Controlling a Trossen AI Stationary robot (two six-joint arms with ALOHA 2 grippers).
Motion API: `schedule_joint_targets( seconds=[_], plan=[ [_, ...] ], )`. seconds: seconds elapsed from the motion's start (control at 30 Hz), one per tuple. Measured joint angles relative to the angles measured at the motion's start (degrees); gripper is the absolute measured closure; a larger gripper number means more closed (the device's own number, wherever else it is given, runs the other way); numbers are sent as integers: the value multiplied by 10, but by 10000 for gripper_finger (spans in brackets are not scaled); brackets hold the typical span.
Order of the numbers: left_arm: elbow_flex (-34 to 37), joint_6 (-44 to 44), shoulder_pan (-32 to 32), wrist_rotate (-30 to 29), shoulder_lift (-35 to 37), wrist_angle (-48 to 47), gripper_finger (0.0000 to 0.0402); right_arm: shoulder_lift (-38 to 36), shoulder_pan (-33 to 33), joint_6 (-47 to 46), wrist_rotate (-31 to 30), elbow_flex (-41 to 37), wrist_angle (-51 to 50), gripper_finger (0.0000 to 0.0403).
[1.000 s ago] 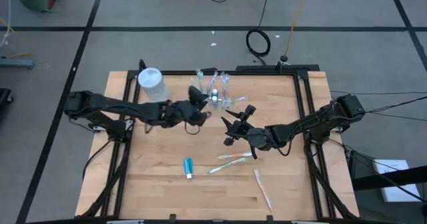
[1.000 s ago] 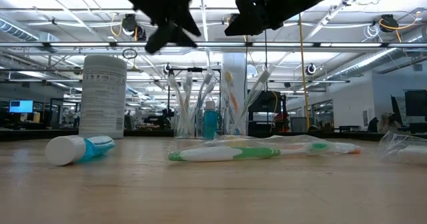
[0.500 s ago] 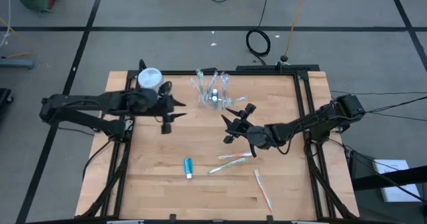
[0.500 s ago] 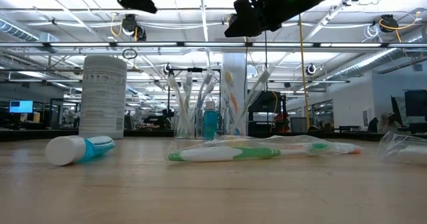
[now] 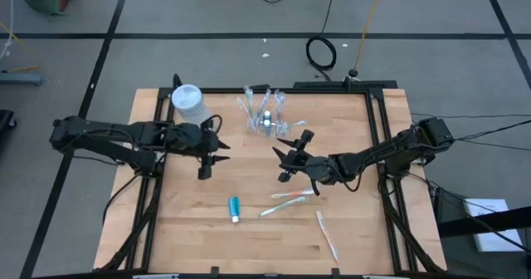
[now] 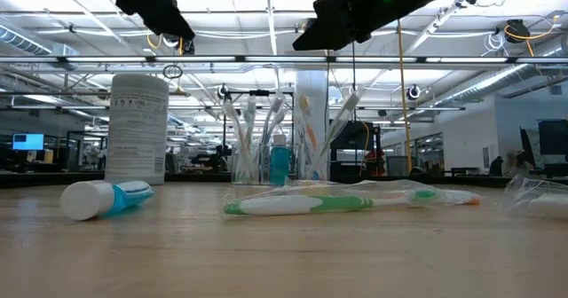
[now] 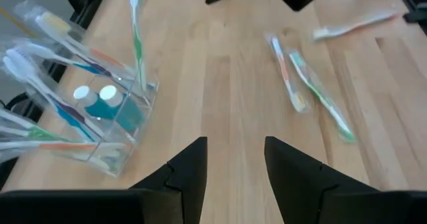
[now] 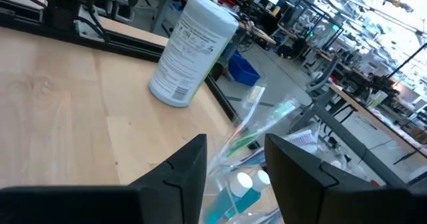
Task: Pick & Place toothbrushing station
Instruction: Put the mouthwash into the transparent organizer
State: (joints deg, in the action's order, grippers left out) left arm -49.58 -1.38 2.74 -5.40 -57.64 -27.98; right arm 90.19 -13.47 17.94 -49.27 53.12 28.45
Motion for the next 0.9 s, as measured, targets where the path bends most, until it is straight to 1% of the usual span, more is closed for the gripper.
schedule_joint_targets(
  seconds=[0.23,0.73,0.9],
  plan=[
    [0,1,0,0,-21,32,250,0,0,8,0,0,0,261],
    [0,2,0,-1,-25,91,249,0,0,8,-1,0,0,261],
    [0,2,0,-1,-25,92,249,0,0,8,-1,0,0,261]
  ],
)
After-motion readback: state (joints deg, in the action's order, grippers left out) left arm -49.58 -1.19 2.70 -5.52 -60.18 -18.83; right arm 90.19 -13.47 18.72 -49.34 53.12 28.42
